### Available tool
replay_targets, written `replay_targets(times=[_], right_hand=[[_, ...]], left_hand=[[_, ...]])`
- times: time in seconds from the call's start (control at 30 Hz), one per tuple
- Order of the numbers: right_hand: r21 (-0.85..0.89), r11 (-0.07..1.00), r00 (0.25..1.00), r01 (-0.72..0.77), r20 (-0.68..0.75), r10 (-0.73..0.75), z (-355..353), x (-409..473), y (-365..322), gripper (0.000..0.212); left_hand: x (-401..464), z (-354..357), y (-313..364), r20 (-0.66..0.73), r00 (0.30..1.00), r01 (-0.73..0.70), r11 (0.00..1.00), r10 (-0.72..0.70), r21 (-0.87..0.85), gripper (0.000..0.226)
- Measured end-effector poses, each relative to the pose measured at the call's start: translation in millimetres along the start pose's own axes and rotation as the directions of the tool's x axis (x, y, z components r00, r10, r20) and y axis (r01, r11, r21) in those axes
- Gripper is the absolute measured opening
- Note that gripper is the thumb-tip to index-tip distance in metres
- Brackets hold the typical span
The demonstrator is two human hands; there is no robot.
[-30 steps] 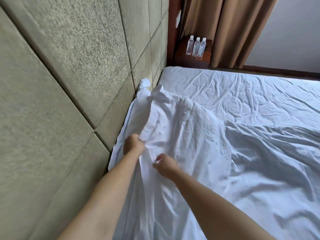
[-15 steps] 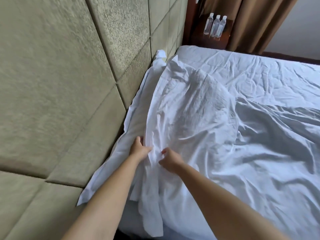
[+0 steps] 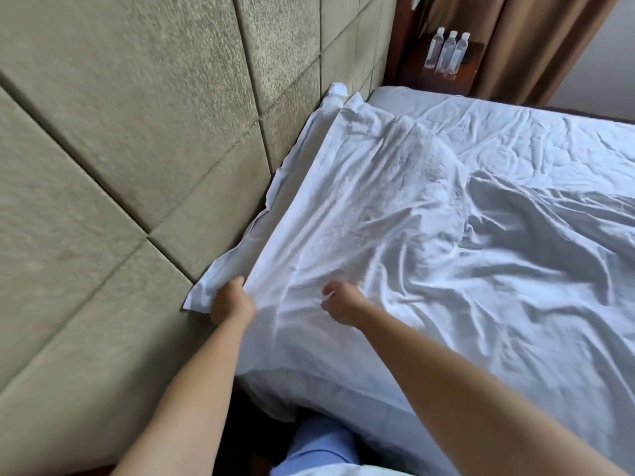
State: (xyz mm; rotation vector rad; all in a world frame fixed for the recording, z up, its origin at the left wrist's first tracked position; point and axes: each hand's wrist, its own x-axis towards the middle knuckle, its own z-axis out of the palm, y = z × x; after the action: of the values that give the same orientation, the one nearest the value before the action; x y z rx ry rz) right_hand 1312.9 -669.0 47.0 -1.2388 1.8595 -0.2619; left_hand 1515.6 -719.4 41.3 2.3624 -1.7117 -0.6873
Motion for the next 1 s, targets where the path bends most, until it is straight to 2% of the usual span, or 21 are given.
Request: replay_targets(times=[0.07,0.1,0.13,0.2,0.3,0.37,0.47,0.5,0.57,0.6,0.63,0.7,0.77,0.83,0.93,1.0], right_hand=[[0.003,1.0,1.0,0.011,-0.008,-0.011,1,-4,-2,0.035],[0.011,1.0,1.0,0.008,-0.01,-0.008,0,-5,-3,0.035],[0.009,1.0,1.0,0.004,-0.01,-0.004,-1,-5,-3,0.035],[-0.044,0.999,1.0,-0.001,0.003,0.001,-3,-6,-2,0.037],[-0.147,0.989,1.0,0.007,0.012,-0.005,-3,-6,1,0.041],[-0.188,0.982,1.0,0.017,-0.014,-0.02,-1,-7,5,0.043],[-0.26,0.965,0.992,0.037,-0.107,-0.067,2,-11,8,0.043],[-0.293,0.955,0.986,0.046,-0.139,-0.091,3,-11,8,0.044],[-0.346,0.937,0.972,0.058,-0.196,-0.133,3,-13,10,0.046],[-0.353,0.934,0.962,0.054,-0.232,-0.143,4,-13,11,0.049],[-0.347,0.937,0.95,0.035,-0.281,-0.139,5,-13,11,0.053],[-0.299,0.953,0.919,-0.039,-0.386,-0.084,5,-12,10,0.062],[-0.235,0.966,0.906,-0.107,-0.424,-0.003,2,-11,10,0.067],[-0.236,0.962,0.907,-0.135,-0.42,0.024,-2,-9,12,0.068],[-0.22,0.955,0.899,-0.202,-0.429,0.091,-4,-3,18,0.066],[-0.192,0.944,0.896,-0.269,-0.409,0.172,-2,-1,22,0.053]], left_hand=[[0,-5,-5,-0.124,0.989,0.082,0.997,-0.082,-0.01,0.036],[1,-7,-6,-0.138,0.984,0.106,0.994,-0.108,-0.022,0.034],[3,-7,-5,-0.115,0.985,0.123,0.992,-0.125,-0.028,0.033],[6,-7,-2,0.02,0.993,0.117,0.993,-0.116,-0.027,0.036],[6,-1,7,0.188,0.982,0.04,0.988,-0.011,-0.151,0.027],[6,5,13,0.225,0.974,0.024,0.975,0.027,-0.219,0.022],[10,11,24,0.269,0.962,0.023,0.97,0.044,-0.243,0.04],[11,12,29,0.294,0.953,0.007,0.967,0.071,-0.255,0.04],[14,17,38,0.36,0.923,-0.03,0.957,0.137,-0.289,0.026],[15,19,40,0.371,0.915,-0.041,0.953,0.157,-0.301,0.03],[17,20,41,0.355,0.919,-0.059,0.951,0.17,-0.302,0.037],[23,13,40,0.252,0.957,-0.084,0.971,0.141,-0.223,0.029],[31,1,34,0.071,0.997,-0.025,0.999,0.028,-0.046,0.028],[37,-9,30,-0.026,0.999,0.048,0.997,-0.046,0.069,0.03],[39,-6,33,0.049,0.996,0.072,0.994,-0.076,0.081,0.034],[36,-2,34,0.082,0.996,0.03,0.996,-0.036,0.084,0.042]])
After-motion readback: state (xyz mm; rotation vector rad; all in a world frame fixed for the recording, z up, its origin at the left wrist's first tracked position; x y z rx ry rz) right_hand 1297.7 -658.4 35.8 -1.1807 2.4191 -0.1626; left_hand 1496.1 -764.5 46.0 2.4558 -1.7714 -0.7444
